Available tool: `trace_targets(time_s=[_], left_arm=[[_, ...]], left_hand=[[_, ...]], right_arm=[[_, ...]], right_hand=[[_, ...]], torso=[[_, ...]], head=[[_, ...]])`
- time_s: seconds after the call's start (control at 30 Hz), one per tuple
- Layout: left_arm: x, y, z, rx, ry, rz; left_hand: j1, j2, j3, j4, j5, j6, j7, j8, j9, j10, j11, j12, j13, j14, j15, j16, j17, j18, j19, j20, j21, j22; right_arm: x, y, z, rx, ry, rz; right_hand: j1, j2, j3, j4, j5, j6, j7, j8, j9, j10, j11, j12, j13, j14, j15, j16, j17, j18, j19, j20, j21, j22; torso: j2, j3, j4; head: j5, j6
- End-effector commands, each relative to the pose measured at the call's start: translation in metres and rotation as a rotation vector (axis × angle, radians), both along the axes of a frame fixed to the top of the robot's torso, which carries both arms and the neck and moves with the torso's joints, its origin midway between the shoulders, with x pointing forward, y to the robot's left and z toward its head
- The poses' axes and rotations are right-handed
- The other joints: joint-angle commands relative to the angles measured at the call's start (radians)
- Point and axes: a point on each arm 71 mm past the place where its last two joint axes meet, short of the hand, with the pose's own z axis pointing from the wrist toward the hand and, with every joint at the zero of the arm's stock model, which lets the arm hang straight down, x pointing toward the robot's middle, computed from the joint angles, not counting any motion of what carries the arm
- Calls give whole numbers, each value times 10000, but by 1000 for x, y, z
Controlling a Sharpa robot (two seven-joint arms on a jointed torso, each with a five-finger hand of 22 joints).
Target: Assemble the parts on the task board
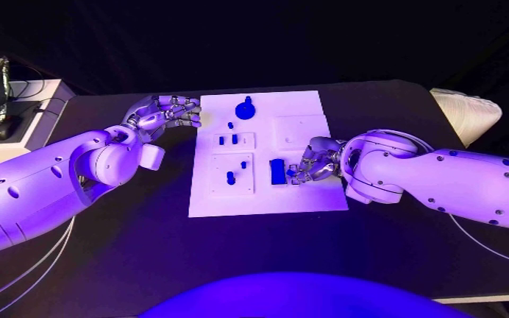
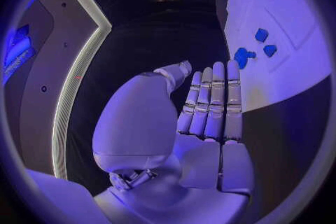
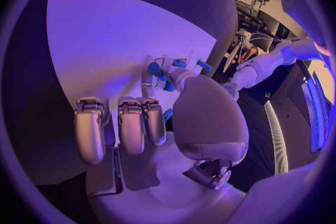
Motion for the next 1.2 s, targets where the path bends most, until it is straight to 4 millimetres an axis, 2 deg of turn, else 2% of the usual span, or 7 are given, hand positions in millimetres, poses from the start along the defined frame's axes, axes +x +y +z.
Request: trace_targets(time_s=[0.03,0.3,0.8,1.2], left_arm=[[-1,-2,1,-87,-62,-178],[-1,-2,1,-87,-62,-181],[-1,-2,1,-78,-71,-178],[-1,-2,1,-77,-72,-185]], left_hand=[[8,-67,11,60,35,-58,29,-40,-9,-71,-9,-31,-2,6,86,-54,9,26,82,16,-66,-8],[10,-61,13,67,35,-52,29,-35,-8,-77,-8,-29,-1,3,88,-62,20,26,86,19,-82,-18],[10,-61,13,67,35,-52,29,-35,-8,-77,-8,-29,-1,3,88,-62,20,26,86,19,-82,-18],[10,-61,13,67,35,-52,29,-35,-8,-77,-8,-29,-1,3,88,-62,20,26,86,19,-82,-18]], right_arm=[[-1,-2,-1,-201,-71,135],[-2,-5,0,-178,-112,90],[-1,-11,-2,-326,-48,42],[-3,-8,-1,-282,-15,146]], right_hand=[[87,24,232,-128,57,77,-29,44,12,1050,-80,21,2635,1045,-67,42,2634,-71,964,-103,68,2537],[-90,22,340,-41,242,105,-28,72,7,1050,-78,21,2635,1045,-64,42,2634,-77,972,-106,101,2545],[-118,30,379,-30,294,111,-32,78,2,1050,-81,21,2635,1045,-65,42,2634,-77,971,-106,99,2545],[-235,-87,380,-4,306,94,-14,75,-21,1050,-68,21,2635,1045,-61,42,2634,-69,962,-105,58,2534]], torso=[[3,1,-3],[3,2,4],[6,2,-8],[6,-2,2]], head=[[0,-2],[-1,-13],[0,-11],[-28,0]])
